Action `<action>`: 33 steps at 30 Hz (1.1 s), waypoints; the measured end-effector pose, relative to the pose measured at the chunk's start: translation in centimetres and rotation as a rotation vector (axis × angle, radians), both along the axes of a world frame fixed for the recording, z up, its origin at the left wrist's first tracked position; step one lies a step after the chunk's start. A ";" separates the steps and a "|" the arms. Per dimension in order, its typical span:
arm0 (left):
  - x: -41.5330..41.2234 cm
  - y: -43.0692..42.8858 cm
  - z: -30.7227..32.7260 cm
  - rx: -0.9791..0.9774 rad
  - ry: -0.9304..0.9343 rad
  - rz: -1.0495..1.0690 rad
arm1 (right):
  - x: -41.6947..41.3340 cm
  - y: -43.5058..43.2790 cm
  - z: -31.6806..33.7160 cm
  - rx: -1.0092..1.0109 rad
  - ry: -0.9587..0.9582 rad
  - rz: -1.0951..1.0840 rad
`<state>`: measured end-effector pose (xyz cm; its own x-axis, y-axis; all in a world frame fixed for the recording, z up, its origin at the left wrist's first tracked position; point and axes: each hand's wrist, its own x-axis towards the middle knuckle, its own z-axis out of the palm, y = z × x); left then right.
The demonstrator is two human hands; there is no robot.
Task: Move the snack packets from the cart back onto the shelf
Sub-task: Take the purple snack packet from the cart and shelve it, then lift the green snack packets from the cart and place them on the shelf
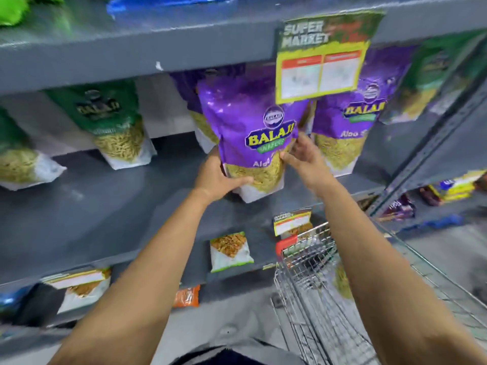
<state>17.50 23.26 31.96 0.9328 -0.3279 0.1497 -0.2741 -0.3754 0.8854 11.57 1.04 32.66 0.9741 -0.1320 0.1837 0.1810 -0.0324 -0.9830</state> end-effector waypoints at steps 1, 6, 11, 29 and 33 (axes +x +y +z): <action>0.4 -0.1 -0.4 -0.003 -0.019 0.031 | 0.9 -0.1 0.0 -0.008 -0.002 0.007; 0.6 -1.5 -1.9 0.017 -0.121 0.092 | 3.9 -0.4 -1.6 -0.039 0.049 -0.012; 1.5 -1.1 -2.6 0.018 -0.190 0.050 | 4.7 -0.4 -2.7 -0.099 0.067 0.022; -19.8 -15.2 -13.3 0.273 -0.198 -0.780 | -32.2 1.0 -19.2 0.005 0.704 -1.407; -24.7 -22.0 -18.7 0.528 -0.158 -1.339 | -36.5 0.5 -24.5 0.332 0.839 -1.488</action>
<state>-7.16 1.30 13.21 -0.1265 -0.9732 -0.1919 -0.7548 -0.0311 0.6552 -24.94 1.54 8.19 -0.1956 -0.8530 -0.4839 -0.3332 0.5219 -0.7852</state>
